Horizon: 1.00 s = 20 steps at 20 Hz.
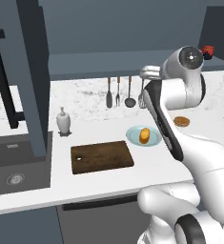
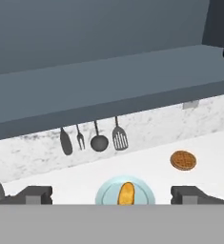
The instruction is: From the different types of pastries on the counter, select a croissant and place it on the cutting board. Then retrieve a jar of jam from the cabinet and place it alongside the croissant on the cutting board.
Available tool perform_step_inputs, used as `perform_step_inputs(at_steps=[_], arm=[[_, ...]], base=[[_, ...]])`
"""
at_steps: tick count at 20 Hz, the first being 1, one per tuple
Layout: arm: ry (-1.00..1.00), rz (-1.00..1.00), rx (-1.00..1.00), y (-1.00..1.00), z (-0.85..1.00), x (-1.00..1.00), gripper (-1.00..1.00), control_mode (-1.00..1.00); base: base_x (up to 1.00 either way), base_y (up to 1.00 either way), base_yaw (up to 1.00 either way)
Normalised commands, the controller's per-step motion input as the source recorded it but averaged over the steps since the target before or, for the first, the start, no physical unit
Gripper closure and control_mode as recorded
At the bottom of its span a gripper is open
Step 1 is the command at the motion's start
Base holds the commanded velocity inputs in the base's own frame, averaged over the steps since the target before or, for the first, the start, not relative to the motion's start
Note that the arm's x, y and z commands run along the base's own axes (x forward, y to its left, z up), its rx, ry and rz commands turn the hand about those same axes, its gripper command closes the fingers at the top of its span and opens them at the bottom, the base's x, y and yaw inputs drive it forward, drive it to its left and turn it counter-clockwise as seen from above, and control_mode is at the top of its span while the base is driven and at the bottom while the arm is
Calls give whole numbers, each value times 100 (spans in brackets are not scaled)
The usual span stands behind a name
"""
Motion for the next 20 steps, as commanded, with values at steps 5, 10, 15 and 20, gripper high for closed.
perform_step_inputs(at_steps=[5, 10, 15, 20], arm=[[-27, -3, 0, -46, 60, 39, -100, -100], [-7, 0, -2, -1, -4, 14, -100, -100], [-17, 0, -2, -64, 10, 96, -100, -100], [-8, 1, 1, -56, 10, 38, -100, -100]], base=[[0, 0, 0], [0, 0, 0], [0, 0, 0], [0, 0, 0]])
